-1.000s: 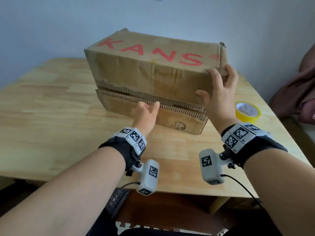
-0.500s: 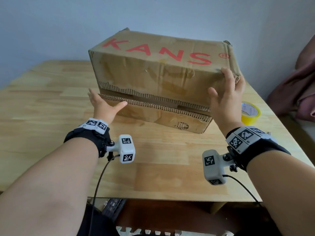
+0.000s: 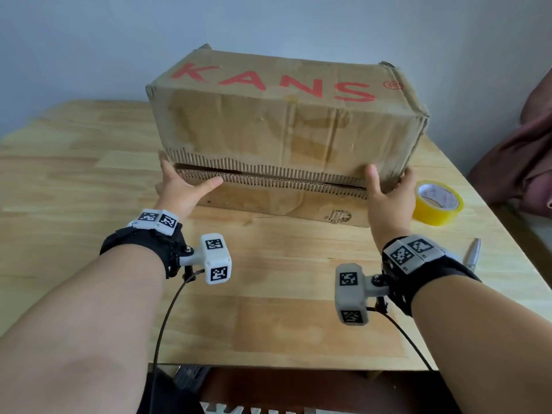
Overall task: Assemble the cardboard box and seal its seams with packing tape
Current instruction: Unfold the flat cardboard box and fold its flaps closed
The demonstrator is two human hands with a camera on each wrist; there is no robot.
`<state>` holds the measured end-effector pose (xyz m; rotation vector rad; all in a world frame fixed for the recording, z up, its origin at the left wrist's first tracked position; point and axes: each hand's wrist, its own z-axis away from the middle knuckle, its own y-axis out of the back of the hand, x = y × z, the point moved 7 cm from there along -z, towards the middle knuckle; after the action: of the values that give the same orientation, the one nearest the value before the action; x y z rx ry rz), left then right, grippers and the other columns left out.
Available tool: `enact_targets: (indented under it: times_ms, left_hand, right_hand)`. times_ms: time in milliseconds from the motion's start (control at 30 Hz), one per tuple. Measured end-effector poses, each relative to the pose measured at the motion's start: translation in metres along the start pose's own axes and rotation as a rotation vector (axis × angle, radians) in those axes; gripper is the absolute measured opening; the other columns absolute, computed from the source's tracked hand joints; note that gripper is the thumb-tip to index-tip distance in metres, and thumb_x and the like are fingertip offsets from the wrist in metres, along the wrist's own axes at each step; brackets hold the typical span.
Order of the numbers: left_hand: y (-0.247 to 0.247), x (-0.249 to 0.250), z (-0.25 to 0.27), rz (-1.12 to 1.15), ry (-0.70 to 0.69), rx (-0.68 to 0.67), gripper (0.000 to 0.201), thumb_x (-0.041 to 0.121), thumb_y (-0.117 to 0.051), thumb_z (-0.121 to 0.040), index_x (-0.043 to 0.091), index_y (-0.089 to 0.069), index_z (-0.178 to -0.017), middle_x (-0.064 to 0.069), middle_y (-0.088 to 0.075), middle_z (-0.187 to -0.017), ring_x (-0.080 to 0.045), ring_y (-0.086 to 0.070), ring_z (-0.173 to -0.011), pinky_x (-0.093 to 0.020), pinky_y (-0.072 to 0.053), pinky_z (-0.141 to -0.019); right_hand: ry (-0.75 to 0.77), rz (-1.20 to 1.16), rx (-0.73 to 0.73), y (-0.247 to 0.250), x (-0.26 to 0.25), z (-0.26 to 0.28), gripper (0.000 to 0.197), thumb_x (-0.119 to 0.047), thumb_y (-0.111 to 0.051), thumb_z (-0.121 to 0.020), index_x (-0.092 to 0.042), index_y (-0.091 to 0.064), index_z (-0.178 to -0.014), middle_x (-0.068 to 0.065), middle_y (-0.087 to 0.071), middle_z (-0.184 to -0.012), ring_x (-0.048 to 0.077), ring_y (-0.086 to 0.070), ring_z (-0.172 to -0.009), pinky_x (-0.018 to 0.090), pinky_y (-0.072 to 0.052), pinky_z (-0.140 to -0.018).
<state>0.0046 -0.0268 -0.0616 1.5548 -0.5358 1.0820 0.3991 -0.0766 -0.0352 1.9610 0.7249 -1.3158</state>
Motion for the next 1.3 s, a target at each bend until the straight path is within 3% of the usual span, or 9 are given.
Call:
enact_targets:
  times_ms: [167, 333, 433, 533, 667, 733, 900, 1100, 1300]
  left_hand:
    - [0.001, -0.003, -0.004, 0.043, -0.081, 0.004, 0.085, 0.06, -0.073, -0.067, 0.021, -0.037, -0.133, 0.0, -0.042, -0.137, -0.023, -0.039, -0.128, -0.043, -0.035, -0.104]
    - [-0.001, 0.006, 0.0, 0.148, -0.1, -0.026, 0.078, 0.052, -0.074, -0.072, 0.022, -0.032, -0.131, 0.005, -0.052, -0.125, -0.016, -0.05, -0.115, -0.033, -0.039, -0.096]
    - [0.009, 0.027, 0.012, 0.243, -0.156, 0.089, 0.07, 0.044, -0.073, -0.077, 0.021, -0.034, -0.131, 0.005, -0.056, -0.117, -0.012, -0.055, -0.106, -0.028, -0.043, -0.089]
    - [0.031, 0.053, 0.023, 0.307, -0.24, 0.242, 0.078, 0.055, -0.072, -0.071, 0.026, -0.033, -0.133, 0.003, -0.054, -0.123, -0.012, -0.053, -0.111, -0.035, -0.044, -0.099]
    - [0.063, 0.1, 0.046, 0.201, -0.365, 0.321, 0.084, 0.051, -0.064, -0.082, 0.032, -0.016, -0.147, -0.003, -0.026, -0.149, -0.02, -0.032, -0.134, -0.031, -0.028, -0.107]
    - [0.073, 0.12, 0.057, 0.113, -0.381, 0.301, 0.079, 0.049, -0.058, -0.087, 0.037, -0.01, -0.149, -0.009, -0.025, -0.144, -0.022, -0.04, -0.127, -0.026, -0.031, -0.098]
    - [0.105, 0.158, 0.078, -0.182, -0.337, 0.29, 0.067, 0.057, -0.046, -0.09, 0.034, -0.021, -0.148, -0.015, -0.029, -0.131, -0.038, -0.053, -0.103, -0.039, -0.045, -0.091]
    - [0.13, 0.187, 0.082, -0.49, -0.229, 0.218, 0.058, 0.057, -0.038, -0.092, 0.022, -0.039, -0.139, -0.018, -0.032, -0.13, -0.042, -0.055, -0.098, -0.042, -0.046, -0.087]
    - [0.127, 0.18, 0.073, -0.604, -0.143, 0.164, 0.061, 0.057, -0.033, -0.093, 0.017, -0.038, -0.139, -0.02, -0.031, -0.131, -0.041, -0.054, -0.102, -0.043, -0.044, -0.088]
  right_hand:
    - [-0.068, -0.028, -0.037, 0.004, 0.018, -0.018, 0.061, -0.045, -0.057, -0.091, -0.012, -0.034, -0.137, -0.001, -0.052, -0.128, 0.009, -0.051, -0.113, 0.022, -0.04, -0.096]
    - [-0.129, 0.039, -0.121, 0.001, 0.027, -0.024, 0.077, -0.05, -0.053, -0.091, -0.007, -0.018, -0.144, 0.007, -0.042, -0.142, 0.019, -0.042, -0.129, 0.032, -0.032, -0.11]
    - [-0.094, 0.105, -0.026, 0.009, 0.008, -0.027, 0.083, -0.062, -0.05, -0.084, -0.01, -0.025, -0.144, 0.009, -0.039, -0.144, 0.025, -0.037, -0.133, 0.039, -0.028, -0.112]
    - [-0.052, 0.182, 0.08, 0.022, -0.023, -0.03, 0.077, -0.06, -0.052, -0.087, -0.012, -0.031, -0.144, 0.014, -0.042, -0.139, 0.031, -0.037, -0.13, 0.039, -0.028, -0.108]
    - [-0.044, 0.294, 0.103, 0.043, -0.069, -0.031, 0.076, -0.068, -0.047, -0.085, -0.018, -0.035, -0.141, 0.013, -0.044, -0.137, 0.035, -0.038, -0.126, 0.045, -0.03, -0.103]
    - [-0.063, 0.307, 0.089, 0.05, -0.09, -0.029, 0.077, -0.073, -0.044, -0.082, -0.023, -0.036, -0.139, 0.009, -0.047, -0.136, 0.035, -0.039, -0.125, 0.047, -0.033, -0.102]
    - [-0.05, 0.363, 0.001, 0.068, -0.15, -0.032, 0.066, -0.075, -0.046, -0.08, -0.023, -0.05, -0.12, 0.006, -0.06, -0.116, 0.031, -0.036, -0.123, 0.046, -0.038, -0.094]
    - [-0.041, 0.557, -0.172, 0.075, -0.186, -0.038, 0.061, -0.07, -0.048, -0.082, -0.009, -0.058, -0.084, 0.011, -0.06, -0.082, 0.039, -0.055, -0.102, 0.044, -0.048, -0.086]
    - [-0.019, 0.62, -0.29, 0.069, -0.195, -0.036, 0.038, -0.046, -0.051, -0.088, -0.01, -0.053, -0.076, 0.01, -0.061, -0.084, 0.028, -0.056, -0.074, 0.031, -0.044, -0.067]
